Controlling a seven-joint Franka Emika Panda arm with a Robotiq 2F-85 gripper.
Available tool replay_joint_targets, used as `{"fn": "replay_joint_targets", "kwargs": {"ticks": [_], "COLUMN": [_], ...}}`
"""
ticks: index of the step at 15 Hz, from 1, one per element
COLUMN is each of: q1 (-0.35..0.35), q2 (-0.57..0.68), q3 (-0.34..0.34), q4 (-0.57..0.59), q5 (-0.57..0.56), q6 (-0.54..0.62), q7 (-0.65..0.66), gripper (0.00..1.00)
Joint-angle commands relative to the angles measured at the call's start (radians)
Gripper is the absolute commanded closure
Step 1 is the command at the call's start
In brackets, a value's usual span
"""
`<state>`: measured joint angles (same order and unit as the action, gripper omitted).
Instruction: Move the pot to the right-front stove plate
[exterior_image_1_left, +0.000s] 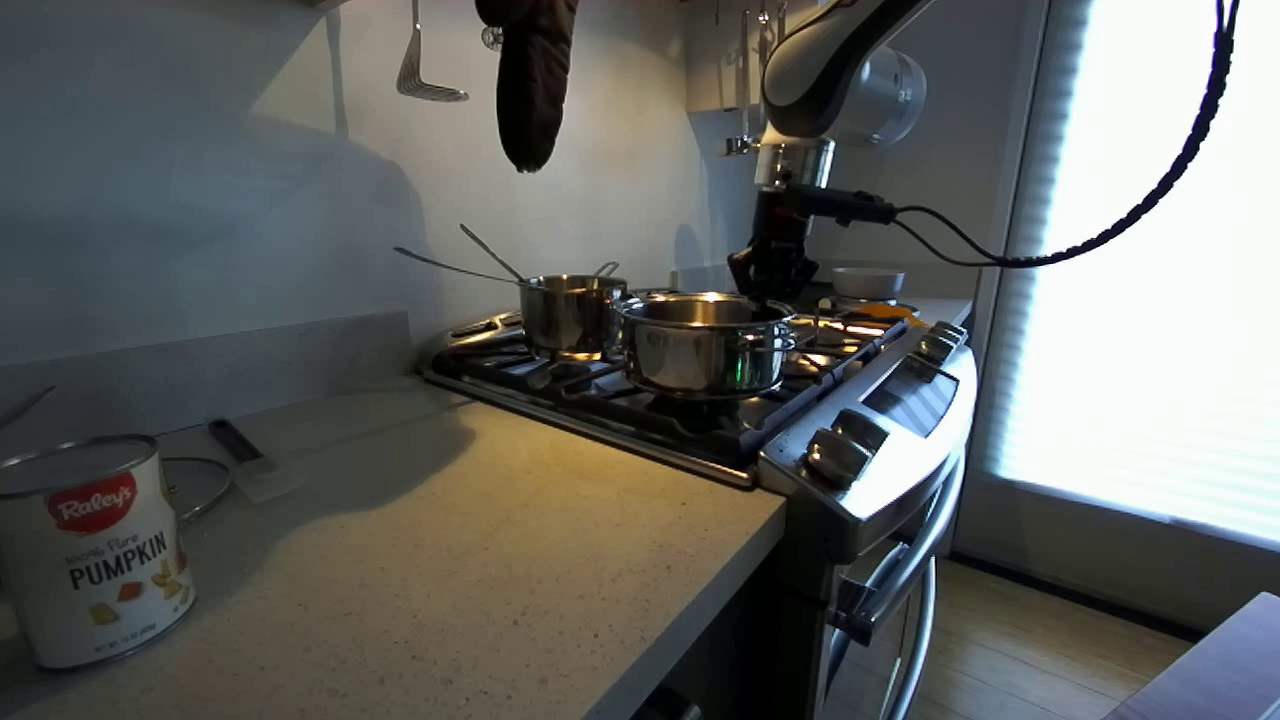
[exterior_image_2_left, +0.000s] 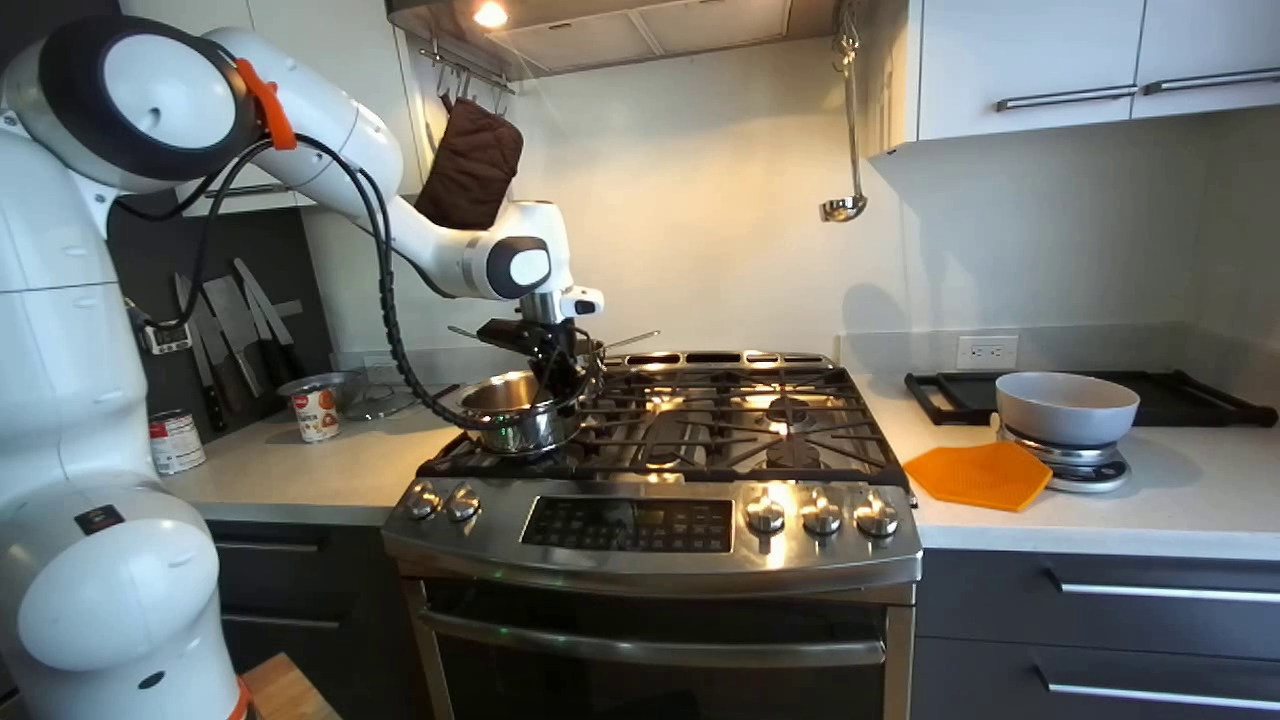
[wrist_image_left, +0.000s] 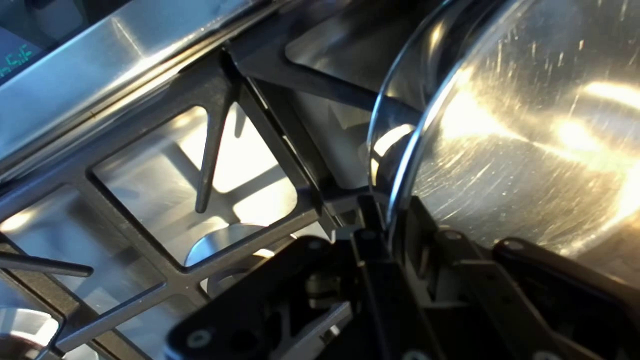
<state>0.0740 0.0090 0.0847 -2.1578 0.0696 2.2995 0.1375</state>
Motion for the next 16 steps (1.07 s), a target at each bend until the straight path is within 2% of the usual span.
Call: {"fn": "replay_joint_targets", "kwargs": {"ticks": [1, 5, 6, 8, 12, 16], "q1": [0.0, 0.0, -0.001, -0.001, -0.004, -0.019], "q2": [0.013, 0.021, 0.02, 0.019, 0.013, -0.006], "q3": [-0.004, -0.005, -0.005, -0.005, -0.009, -0.02], "q4": [0.017, 0.023, 0.025, 0.025, 0.032, 0.05], "q5": [0.024, 0.035, 0.036, 0.039, 0.053, 0.139], "q6": [-0.038, -0.04, -0.042, -0.048, -0.057, -0.096], "q7": [-0.003, -0.007, -0.006, -0.009, -0.017, -0.09], "gripper": [0.9, 0.9, 0.98, 0.99, 0.98, 0.98]}}
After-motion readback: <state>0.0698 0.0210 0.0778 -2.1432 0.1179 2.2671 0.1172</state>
